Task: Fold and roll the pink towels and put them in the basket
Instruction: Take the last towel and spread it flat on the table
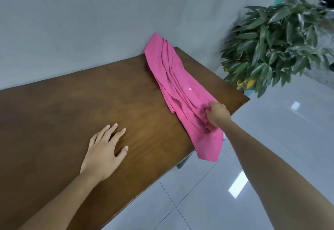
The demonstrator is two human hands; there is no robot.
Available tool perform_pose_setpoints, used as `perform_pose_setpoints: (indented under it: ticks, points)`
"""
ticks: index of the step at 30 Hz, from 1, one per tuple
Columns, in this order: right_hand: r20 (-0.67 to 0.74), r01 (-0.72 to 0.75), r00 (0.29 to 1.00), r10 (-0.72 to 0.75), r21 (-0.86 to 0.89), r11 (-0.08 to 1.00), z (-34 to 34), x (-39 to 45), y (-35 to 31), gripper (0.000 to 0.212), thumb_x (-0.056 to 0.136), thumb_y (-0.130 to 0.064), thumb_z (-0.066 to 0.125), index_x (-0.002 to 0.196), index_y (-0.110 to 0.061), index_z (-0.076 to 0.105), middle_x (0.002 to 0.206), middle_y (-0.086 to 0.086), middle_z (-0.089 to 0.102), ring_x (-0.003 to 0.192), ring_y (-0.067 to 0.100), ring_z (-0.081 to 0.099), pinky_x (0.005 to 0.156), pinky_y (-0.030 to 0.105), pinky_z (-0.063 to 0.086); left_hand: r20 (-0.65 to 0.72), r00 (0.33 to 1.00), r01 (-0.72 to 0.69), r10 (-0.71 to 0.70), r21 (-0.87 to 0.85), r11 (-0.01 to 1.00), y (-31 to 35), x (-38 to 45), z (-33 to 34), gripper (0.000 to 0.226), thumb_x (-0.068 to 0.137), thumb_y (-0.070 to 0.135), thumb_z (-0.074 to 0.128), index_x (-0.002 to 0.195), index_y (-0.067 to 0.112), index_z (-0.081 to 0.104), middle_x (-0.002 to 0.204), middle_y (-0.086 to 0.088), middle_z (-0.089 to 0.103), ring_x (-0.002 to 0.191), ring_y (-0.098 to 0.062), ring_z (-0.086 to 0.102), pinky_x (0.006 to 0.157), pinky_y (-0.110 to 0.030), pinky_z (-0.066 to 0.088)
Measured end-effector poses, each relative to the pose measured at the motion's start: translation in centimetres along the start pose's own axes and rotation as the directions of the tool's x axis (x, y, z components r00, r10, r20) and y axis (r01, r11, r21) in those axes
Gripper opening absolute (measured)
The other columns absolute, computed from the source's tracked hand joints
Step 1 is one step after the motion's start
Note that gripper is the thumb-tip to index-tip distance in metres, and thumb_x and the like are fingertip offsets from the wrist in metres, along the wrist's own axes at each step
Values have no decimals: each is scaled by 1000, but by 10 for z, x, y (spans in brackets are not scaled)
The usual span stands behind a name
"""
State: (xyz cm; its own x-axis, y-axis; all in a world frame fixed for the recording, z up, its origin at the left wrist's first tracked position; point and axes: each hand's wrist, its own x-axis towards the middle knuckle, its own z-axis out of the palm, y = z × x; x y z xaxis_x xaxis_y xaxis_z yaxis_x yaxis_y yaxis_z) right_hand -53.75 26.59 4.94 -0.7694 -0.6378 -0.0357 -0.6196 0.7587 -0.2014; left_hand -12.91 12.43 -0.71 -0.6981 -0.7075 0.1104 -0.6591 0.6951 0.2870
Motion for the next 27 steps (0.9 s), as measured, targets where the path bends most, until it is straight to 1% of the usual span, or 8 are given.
perform_pose_setpoints:
  ticks: [3, 6, 10, 14, 21, 23, 25, 27]
  points:
    - [-69, -12, 998, 6, -85, 996, 3, 8, 1, 18, 96, -24, 53, 99, -15, 67, 95, 10, 67, 93, 33, 62, 81, 42, 53, 11, 1000, 12, -12, 5, 1000, 0, 1, -1, 64, 93, 64, 26, 152, 39, 34, 164, 12, 21, 153, -7, 5, 124, -37, 12]
    - [-135, -31, 990, 36, 40, 999, 3, 9, 6, 18, 95, -24, 59, 83, -14, 69, 83, 9, 67, 84, 34, 63, 76, 45, 54, 16, 1000, 16, -17, 8, 1000, 0, 1, -1, 66, 92, 65, 24, 152, 40, 32, 164, 14, 18, 152, -5, 2, 124, -37, 11]
    - [-230, 50, 973, 1, 217, 975, -8, -6, 7, 17, 96, -16, 57, 83, -10, 67, 83, 5, 66, 78, 27, 62, 71, 45, 56, 26, 999, 24, -24, 7, 1000, 1, 1, 0, 64, 93, 65, 26, 152, 40, 31, 164, 15, 17, 152, -4, 1, 124, -36, 12]
    - [-299, 167, 954, -26, 457, 874, -33, -54, -9, 19, 103, -32, 55, 93, -17, 62, 86, -5, 64, 78, 9, 60, 68, 31, 49, 24, 1000, 17, -18, 42, 999, 2, 1, -1, 62, 96, 64, 27, 153, 40, 30, 164, 14, 17, 152, -6, 2, 124, -36, 11]
    - [-321, 260, 946, -51, 656, 709, -42, -148, -39, 13, 102, -28, 56, 90, -32, 59, 93, -20, 66, 90, -9, 60, 71, 7, 41, 56, 998, -6, -5, 183, 983, 11, 1, -1, 70, 94, 60, 12, 154, 29, 34, 163, 0, 25, 153, -20, 15, 122, -39, 18]
    - [-326, 279, 944, -61, 682, 677, -37, -171, -46, 12, 101, -27, 58, 92, -34, 61, 94, -24, 67, 95, -10, 60, 75, 6, 42, 74, 997, 15, -22, 87, 996, 23, 8, -6, 56, 101, 52, 32, 147, 24, 44, 157, -3, 35, 149, -22, 24, 119, -39, 24]
    - [-325, 302, 941, -91, 692, 656, -33, -189, -53, 12, 101, -26, 58, 93, -34, 64, 94, -27, 66, 98, -6, 61, 77, 7, 43, 34, 999, 25, -19, -169, 985, 43, 19, -15, 35, 100, 40, 52, 128, 22, 61, 138, 2, 56, 136, -20, 43, 111, -36, 34]
    - [-322, 328, 938, -130, 700, 634, -29, -203, -60, 15, 101, -23, 58, 92, -34, 65, 97, -26, 66, 100, -2, 62, 80, 8, 45, 32, 998, 67, -59, -486, 871, 72, 31, -31, 20, 97, 35, 57, 109, 23, 69, 114, 9, 68, 114, -14, 59, 100, -32, 45]
